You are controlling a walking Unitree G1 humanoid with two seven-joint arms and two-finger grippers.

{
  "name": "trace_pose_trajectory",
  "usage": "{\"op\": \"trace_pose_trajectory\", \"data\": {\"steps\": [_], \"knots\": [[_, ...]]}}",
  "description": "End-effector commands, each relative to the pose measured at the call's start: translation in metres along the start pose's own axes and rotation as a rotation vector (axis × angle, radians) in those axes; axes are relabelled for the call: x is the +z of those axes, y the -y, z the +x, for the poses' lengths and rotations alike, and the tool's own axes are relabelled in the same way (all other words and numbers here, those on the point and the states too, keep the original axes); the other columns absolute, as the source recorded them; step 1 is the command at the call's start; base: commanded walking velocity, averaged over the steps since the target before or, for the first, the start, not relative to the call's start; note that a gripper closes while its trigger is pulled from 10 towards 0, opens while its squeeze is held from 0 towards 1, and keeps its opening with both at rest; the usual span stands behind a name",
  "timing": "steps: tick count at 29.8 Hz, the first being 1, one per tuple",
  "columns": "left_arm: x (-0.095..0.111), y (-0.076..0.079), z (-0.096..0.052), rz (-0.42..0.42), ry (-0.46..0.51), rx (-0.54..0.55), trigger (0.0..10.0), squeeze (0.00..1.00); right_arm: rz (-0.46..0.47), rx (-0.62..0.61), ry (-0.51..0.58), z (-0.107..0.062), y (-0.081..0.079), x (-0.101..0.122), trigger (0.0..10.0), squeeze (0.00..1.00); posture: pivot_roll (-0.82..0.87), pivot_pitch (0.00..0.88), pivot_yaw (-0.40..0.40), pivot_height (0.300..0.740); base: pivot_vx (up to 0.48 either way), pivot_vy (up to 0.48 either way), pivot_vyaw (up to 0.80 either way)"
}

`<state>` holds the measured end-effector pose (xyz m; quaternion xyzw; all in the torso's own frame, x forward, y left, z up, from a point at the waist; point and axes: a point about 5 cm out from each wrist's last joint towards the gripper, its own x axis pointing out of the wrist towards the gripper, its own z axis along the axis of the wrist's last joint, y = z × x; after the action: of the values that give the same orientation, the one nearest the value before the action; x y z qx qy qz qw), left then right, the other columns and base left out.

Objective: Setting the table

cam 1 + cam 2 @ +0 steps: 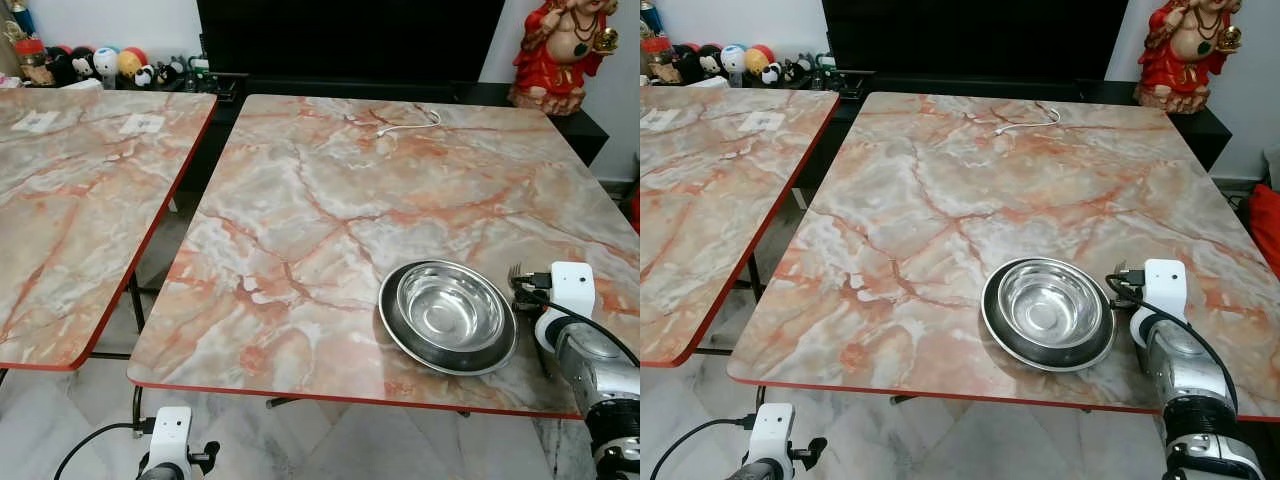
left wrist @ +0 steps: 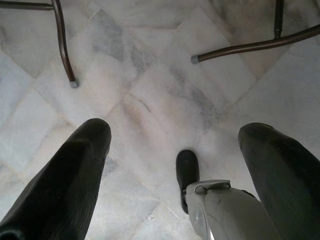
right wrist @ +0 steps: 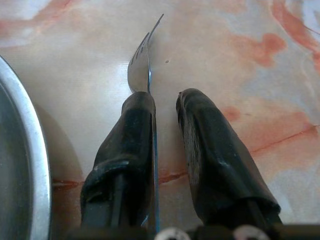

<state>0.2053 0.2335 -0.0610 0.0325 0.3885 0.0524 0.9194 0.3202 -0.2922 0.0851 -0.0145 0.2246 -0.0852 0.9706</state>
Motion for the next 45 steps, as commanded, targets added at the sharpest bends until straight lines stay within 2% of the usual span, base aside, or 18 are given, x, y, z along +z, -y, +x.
{"op": "trace_pose_trajectory", "data": {"steps": [1, 2, 4, 5, 6, 7, 24, 30, 36, 45], "knots": [[-0.003, -0.001, -0.001, 0.004, -0.018, 0.002, 10.0, 0.00, 0.006, -0.009, 0.023, 0.000, 0.005, 0.008, 10.0, 0.00, 0.07, 0.058, -0.034, 0.740, 0.000, 0.000, 0.00], [-0.003, -0.001, -0.001, 0.004, -0.017, 0.002, 10.0, 0.00, 0.007, -0.004, 0.026, 0.000, 0.004, 0.009, 10.0, 1.00, 0.07, 0.058, -0.034, 0.740, 0.000, 0.000, 0.00], [-0.003, -0.001, -0.001, 0.003, -0.018, 0.003, 10.0, 0.00, 0.009, -0.003, 0.028, 0.000, 0.003, 0.009, 10.0, 1.00, 0.07, 0.058, -0.034, 0.740, 0.000, 0.000, 0.00], [-0.004, 0.000, -0.001, 0.003, -0.018, 0.003, 10.0, 0.00, 0.007, -0.005, 0.028, 0.000, 0.003, 0.009, 10.0, 0.81, 0.07, 0.059, -0.033, 0.740, 0.000, 0.000, 0.00], [-0.004, 0.000, -0.001, 0.003, -0.018, 0.003, 10.0, 0.00, 0.007, -0.006, 0.029, 0.000, 0.003, 0.009, 10.0, 0.81, 0.07, 0.059, -0.033, 0.740, 0.000, 0.000, 0.00], [-0.004, 0.000, -0.001, 0.003, -0.018, 0.003, 10.0, 0.00, 0.006, -0.006, 0.028, 0.000, 0.003, 0.009, 10.0, 0.00, 0.07, 0.059, -0.033, 0.740, 0.000, 0.000, 0.00], [-0.003, 0.000, -0.001, 0.003, -0.016, 0.003, 10.0, 0.00, 0.008, -0.069, 0.090, -0.002, 0.016, 0.025, 10.0, 0.00, 0.07, 0.060, -0.033, 0.740, 0.000, 0.000, 0.00], [-0.003, 0.000, 0.000, 0.002, -0.016, 0.002, 10.0, 0.00, -0.007, -0.075, 0.083, -0.002, 0.019, 0.024, 10.0, 0.00, 0.07, 0.061, -0.033, 0.740, 0.000, 0.000, 0.00], [-0.002, 0.000, 0.000, 0.002, -0.015, 0.001, 10.0, 0.00, -0.081, -0.078, 0.029, -0.002, 0.018, 0.014, 10.0, 0.00, 0.07, 0.062, -0.032, 0.740, 0.000, 0.000, 0.00], [-0.002, 0.000, 0.000, 0.002, -0.012, 0.000, 10.0, 0.00, -0.090, -0.097, 0.021, -0.002, 0.020, 0.013, 10.0, 0.00, 0.07, 0.063, -0.032, 0.740, 0.000, 0.000, 0.00]]}}
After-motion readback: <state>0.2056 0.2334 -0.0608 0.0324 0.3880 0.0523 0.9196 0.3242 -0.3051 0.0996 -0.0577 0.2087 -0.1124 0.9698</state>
